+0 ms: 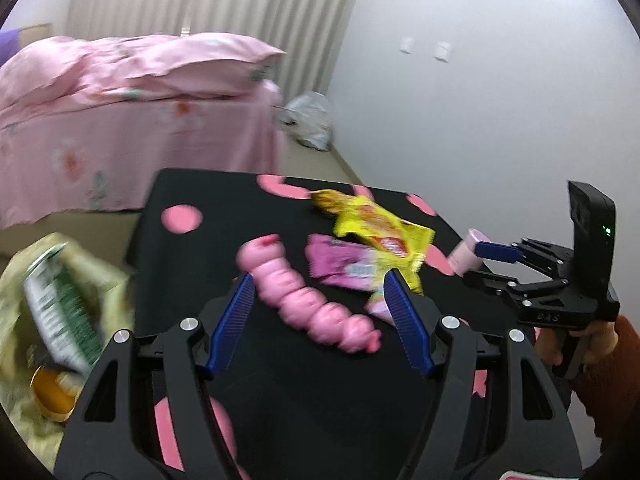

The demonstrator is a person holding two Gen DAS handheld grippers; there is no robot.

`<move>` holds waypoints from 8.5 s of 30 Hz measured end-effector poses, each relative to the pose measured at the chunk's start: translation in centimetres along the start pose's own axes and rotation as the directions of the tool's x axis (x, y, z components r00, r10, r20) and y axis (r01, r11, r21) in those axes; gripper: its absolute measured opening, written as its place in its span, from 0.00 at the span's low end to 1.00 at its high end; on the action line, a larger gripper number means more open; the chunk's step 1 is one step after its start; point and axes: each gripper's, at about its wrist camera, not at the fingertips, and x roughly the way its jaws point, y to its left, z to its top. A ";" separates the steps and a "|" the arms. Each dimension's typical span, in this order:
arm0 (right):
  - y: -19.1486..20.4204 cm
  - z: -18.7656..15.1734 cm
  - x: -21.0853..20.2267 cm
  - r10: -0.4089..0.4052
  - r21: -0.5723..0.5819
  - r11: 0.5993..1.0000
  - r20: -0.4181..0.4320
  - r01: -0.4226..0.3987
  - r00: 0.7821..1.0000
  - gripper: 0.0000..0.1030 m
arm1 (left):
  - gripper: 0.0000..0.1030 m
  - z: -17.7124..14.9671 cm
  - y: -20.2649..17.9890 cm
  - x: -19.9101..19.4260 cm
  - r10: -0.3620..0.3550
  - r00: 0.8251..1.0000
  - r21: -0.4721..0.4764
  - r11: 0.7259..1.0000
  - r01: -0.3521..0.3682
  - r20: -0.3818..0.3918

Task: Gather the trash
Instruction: 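Move both open tools back over the table items, then grasp the yellow Nabati wafer pack with the right tool while the left tool grasps the long snack bag, then carry both snack packs into the trash bag and open both tools, then move both open tools back over the remaining wrappers on the table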

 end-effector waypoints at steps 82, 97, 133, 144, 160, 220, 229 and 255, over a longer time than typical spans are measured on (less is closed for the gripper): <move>-7.1 -11.7 -1.7 -0.038 0.367 0.927 -0.103 0.073 0.994 0.48 | 0.67 -1.8 -9.7 9.2 -0.139 0.853 0.245 0.924 0.295 -0.502; -7.7 -12.0 -2.1 -0.017 0.488 0.871 -0.063 0.046 0.998 0.34 | 0.65 -1.9 -9.6 7.8 -0.091 0.925 0.136 0.979 0.151 -0.368; 6.1 -0.2 -10.3 -0.087 0.122 0.990 0.144 0.069 0.986 0.04 | 0.28 -1.7 0.9 -10.4 0.112 0.993 -0.065 0.992 -0.109 0.038; 18.4 6.8 -6.0 0.050 -0.152 0.988 0.129 -0.030 0.990 0.04 | 0.29 -4.9 11.5 -17.0 0.344 0.935 -0.307 0.902 -0.304 0.083; 26.9 10.6 5.0 0.171 -0.235 0.956 -0.035 -0.175 0.985 0.04 | 0.29 -7.8 17.8 -16.2 0.507 0.861 -0.409 0.781 -0.472 -0.026; 8.5 0.3 -4.3 0.023 -0.037 0.999 0.015 -0.023 1.000 0.42 | 0.58 -7.1 1.5 -8.1 0.096 0.993 -0.113 0.988 -0.104 -0.075; 8.3 -6.1 -4.6 0.080 -0.042 0.996 -0.051 -0.082 0.995 0.42 | 0.58 -9.2 -1.9 -6.4 0.052 0.988 -0.067 0.996 -0.062 -0.146; 3.1 -6.7 -3.1 -0.004 0.096 0.995 -0.043 0.008 0.999 0.42 | 0.58 -10.2 -4.4 -5.7 -0.064 0.975 0.006 0.998 0.067 -0.214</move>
